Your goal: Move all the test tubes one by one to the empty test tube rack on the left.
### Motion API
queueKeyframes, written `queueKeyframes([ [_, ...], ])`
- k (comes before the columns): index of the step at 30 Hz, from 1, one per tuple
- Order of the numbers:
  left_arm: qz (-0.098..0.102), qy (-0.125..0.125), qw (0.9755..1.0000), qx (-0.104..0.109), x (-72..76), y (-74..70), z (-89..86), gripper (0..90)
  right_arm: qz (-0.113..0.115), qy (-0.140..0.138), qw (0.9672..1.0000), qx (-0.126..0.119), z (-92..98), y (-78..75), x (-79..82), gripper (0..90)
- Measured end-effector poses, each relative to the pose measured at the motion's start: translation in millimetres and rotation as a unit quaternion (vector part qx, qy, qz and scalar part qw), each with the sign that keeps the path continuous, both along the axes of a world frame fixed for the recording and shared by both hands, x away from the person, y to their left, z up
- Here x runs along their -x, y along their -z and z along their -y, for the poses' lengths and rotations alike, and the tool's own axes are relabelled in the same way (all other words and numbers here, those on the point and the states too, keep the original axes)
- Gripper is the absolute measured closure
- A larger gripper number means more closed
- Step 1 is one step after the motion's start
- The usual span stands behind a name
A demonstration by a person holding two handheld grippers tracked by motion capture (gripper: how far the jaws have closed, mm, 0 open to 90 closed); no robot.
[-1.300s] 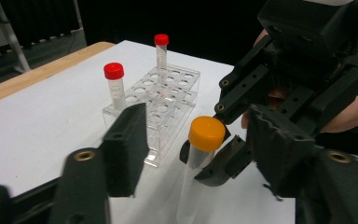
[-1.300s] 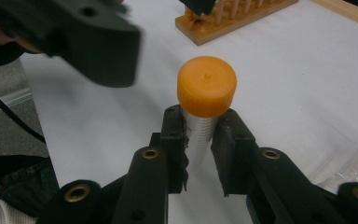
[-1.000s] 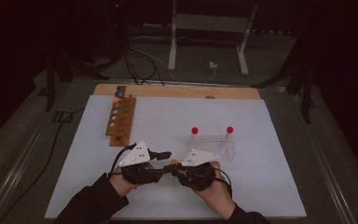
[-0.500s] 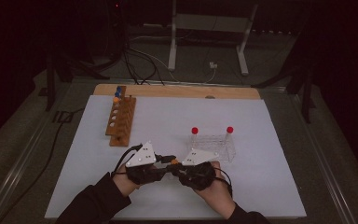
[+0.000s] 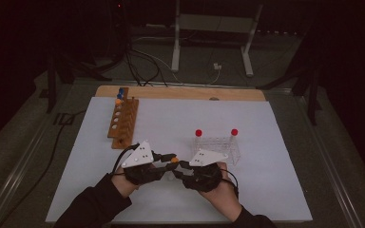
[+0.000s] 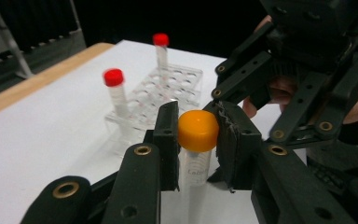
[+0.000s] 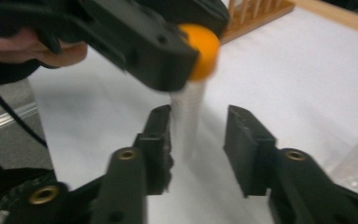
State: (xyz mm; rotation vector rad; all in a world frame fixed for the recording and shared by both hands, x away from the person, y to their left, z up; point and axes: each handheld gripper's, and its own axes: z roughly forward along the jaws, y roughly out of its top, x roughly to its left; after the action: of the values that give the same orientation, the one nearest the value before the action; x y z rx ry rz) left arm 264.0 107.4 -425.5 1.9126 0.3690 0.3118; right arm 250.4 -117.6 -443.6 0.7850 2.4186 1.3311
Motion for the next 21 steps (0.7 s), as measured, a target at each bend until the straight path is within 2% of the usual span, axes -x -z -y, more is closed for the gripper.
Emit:
queueKeyframes([
  [3,0.003,-0.008,0.9999,0.008,-2.2,-6.2,-6.0,72.0,0.010,0.011,0.9998,-0.010,4.3,-3.7,-0.7,51.2],
  [8,0.015,-0.026,0.9995,0.006,-7.4,-16.1,-14.1,72.1,0.023,0.028,0.9991,-0.022,11.0,-8.2,-1.4,38.6],
  [13,0.017,-0.044,0.9988,0.015,-17.7,-27.6,-25.1,72.1,0.026,0.041,0.9978,-0.045,16.5,-13.0,-2.0,29.2],
  [18,0.027,-0.068,0.9972,0.018,-28.0,-40.1,-36.7,72.1,0.032,0.047,0.9968,-0.055,18.0,-16.2,-2.1,15.6],
  [21,0.031,-0.084,0.9958,0.019,-34.2,-45.7,-43.6,72.1,0.035,0.054,0.9964,-0.056,18.3,-17.0,-1.9,11.6],
])
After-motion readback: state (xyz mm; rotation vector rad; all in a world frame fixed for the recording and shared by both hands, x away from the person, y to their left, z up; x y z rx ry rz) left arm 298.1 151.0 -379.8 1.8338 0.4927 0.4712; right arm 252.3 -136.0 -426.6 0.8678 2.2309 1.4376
